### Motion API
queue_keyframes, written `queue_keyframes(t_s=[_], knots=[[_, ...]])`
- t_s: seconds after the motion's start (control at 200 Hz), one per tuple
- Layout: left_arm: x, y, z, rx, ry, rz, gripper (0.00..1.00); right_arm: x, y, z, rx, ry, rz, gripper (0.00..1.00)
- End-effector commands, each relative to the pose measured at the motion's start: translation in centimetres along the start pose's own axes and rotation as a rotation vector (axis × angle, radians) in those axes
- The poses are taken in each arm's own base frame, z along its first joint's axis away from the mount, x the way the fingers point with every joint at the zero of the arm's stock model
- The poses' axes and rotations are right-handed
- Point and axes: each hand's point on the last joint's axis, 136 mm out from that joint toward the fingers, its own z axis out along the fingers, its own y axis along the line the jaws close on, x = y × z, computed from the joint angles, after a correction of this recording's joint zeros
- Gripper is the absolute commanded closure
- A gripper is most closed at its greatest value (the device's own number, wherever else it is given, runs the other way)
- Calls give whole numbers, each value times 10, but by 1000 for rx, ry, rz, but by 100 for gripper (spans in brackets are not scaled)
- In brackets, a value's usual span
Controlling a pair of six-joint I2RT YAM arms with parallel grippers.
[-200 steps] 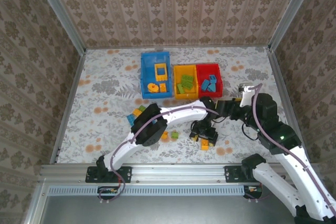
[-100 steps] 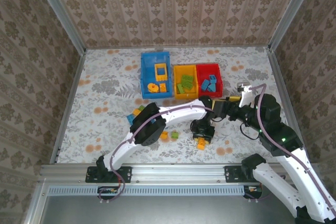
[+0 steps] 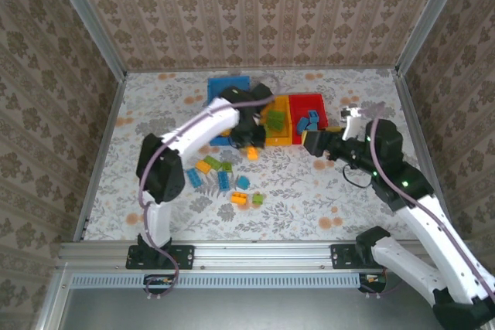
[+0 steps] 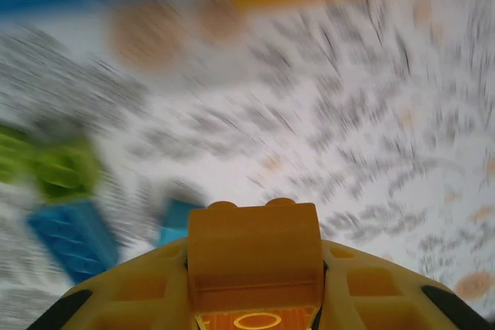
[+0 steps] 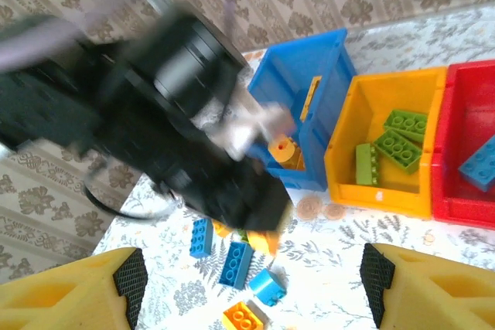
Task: Sort the legos into containers by color
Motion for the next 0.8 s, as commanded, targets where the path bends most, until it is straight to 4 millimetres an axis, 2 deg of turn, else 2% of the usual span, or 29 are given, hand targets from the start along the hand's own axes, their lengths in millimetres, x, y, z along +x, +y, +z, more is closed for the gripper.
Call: queue_keyframes(t_s=[0.0,0.08,0.18,0.265,0.36,0.49,0.66,0.795], knots=[[-38,37,-22,-74,-91,40,75,-9,15,27,-75,1,2,24],[-75,55,-31,-87,-160,15,76,-6,18,53,-80,49,-23,24],[-116,71,-28,-121,-234,-5,76,-7,30,83,-95,55,-64,24],[-144,80,-23,-143,-282,-28,77,-10,41,102,-116,9,-84,24],[-165,89,-9,-186,-306,-43,78,-13,45,119,-121,9,-63,24],[-176,105,12,-245,-290,-75,78,-12,42,128,-106,21,-62,24],[-174,113,38,-263,-247,-81,76,-5,38,133,-98,56,-74,23],[-171,114,47,-262,-230,-85,59,0,34,137,-94,76,-61,23]])
